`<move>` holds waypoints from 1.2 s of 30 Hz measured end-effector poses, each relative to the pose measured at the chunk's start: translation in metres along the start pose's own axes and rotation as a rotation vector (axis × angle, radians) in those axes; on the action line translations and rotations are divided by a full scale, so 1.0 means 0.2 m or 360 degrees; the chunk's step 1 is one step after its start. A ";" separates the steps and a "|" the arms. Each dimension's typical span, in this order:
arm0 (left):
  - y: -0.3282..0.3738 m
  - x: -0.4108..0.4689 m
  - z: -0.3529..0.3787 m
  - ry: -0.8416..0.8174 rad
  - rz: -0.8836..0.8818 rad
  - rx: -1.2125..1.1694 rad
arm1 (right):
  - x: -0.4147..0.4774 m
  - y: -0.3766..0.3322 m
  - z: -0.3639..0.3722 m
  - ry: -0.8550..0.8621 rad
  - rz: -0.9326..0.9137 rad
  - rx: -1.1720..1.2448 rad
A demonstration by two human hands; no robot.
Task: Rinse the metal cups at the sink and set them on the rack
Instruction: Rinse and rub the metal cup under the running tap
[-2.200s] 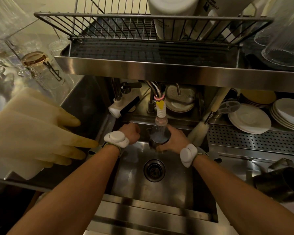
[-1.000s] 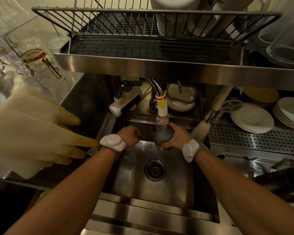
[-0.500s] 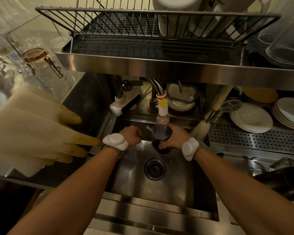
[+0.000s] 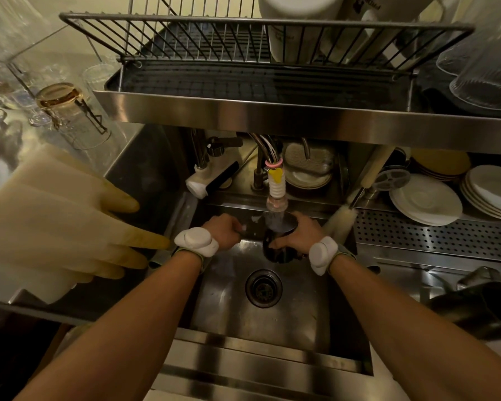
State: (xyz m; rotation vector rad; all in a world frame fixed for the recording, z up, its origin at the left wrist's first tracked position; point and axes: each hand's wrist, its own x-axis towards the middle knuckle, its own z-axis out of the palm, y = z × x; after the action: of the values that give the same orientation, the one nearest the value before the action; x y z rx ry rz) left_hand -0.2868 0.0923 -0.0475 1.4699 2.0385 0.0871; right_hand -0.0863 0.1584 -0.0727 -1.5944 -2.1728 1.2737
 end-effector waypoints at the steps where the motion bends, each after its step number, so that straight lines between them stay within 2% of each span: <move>1: 0.00 0.00 0.00 0.0001 -0.0006 -0.0013 | 0.00 0.01 0.01 0.0032 0.0072 0.0098; 4: 0.00 0.00 0.00 0.0011 -0.0019 -0.0032 | -0.03 0.02 0.04 0.0024 0.0185 0.0269; 14: 0.03 0.00 0.00 -0.0029 -0.0026 -0.0081 | -0.05 -0.02 0.03 0.0015 0.0349 0.0436; 17: 0.02 -0.01 0.01 -0.0056 -0.0014 -0.0061 | -0.05 -0.01 0.05 -0.0028 0.0237 0.0480; 20: 0.03 -0.01 0.02 -0.0113 0.0010 -0.0081 | -0.06 -0.03 0.05 0.0043 0.0328 0.0583; 23: 0.06 -0.03 0.02 -0.0155 0.0086 -0.0137 | -0.07 -0.05 0.04 0.0097 0.0260 0.0336; 28: 0.10 -0.02 0.07 -0.0235 0.0308 -0.0294 | -0.08 -0.06 0.03 -0.0013 0.0150 0.0379; 32: 0.10 0.00 0.10 -0.0164 0.0276 -0.0494 | -0.08 -0.07 0.03 0.0093 0.0104 0.0469; 36: 0.11 0.02 0.09 -0.0298 0.0225 -0.0616 | -0.09 -0.06 0.02 0.0111 0.0054 0.0458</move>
State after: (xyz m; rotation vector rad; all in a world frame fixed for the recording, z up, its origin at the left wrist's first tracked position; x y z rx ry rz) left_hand -0.2598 0.0989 -0.0543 1.3194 1.6555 0.3664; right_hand -0.0901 0.1399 -0.0606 -1.5392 -1.8306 1.4411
